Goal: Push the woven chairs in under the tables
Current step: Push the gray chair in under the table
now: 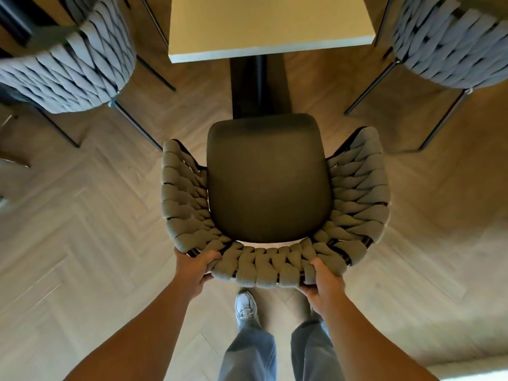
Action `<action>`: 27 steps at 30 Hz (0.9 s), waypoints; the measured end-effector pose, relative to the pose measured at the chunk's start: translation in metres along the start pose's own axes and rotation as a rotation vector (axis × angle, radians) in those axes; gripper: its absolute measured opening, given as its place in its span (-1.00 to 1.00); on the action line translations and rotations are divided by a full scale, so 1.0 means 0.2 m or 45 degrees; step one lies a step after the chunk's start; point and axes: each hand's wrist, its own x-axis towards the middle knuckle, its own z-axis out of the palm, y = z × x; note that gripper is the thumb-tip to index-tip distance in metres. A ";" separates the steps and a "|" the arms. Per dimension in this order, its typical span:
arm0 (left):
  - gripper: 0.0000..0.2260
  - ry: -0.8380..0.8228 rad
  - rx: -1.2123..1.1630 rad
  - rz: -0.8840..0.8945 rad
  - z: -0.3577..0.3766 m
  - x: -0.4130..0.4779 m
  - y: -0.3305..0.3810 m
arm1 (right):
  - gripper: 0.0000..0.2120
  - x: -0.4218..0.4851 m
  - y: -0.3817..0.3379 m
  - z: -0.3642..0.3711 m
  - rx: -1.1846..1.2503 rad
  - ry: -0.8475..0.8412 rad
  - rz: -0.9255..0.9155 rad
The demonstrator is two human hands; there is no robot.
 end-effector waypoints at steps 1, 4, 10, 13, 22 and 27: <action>-0.32 -0.010 0.000 -0.003 -0.01 0.02 0.02 | -0.60 0.00 0.01 0.02 0.007 0.002 0.000; -0.30 -0.002 -0.006 -0.009 -0.05 0.06 0.06 | -0.51 0.00 0.05 0.07 0.043 -0.011 0.005; -0.28 -0.029 -0.124 -0.040 -0.05 -0.01 0.05 | -0.47 -0.02 -0.02 0.01 0.056 0.000 0.004; -0.34 -0.036 -0.158 -0.065 -0.02 -0.02 0.03 | -0.45 0.01 -0.15 -0.02 -0.010 0.068 -0.064; -0.35 0.015 -0.125 -0.087 0.06 -0.08 -0.05 | -0.40 0.07 -0.23 -0.10 -0.062 0.136 -0.076; -0.34 -0.006 -0.129 -0.084 0.09 -0.12 -0.09 | -0.39 0.09 -0.24 -0.18 -0.052 0.153 -0.084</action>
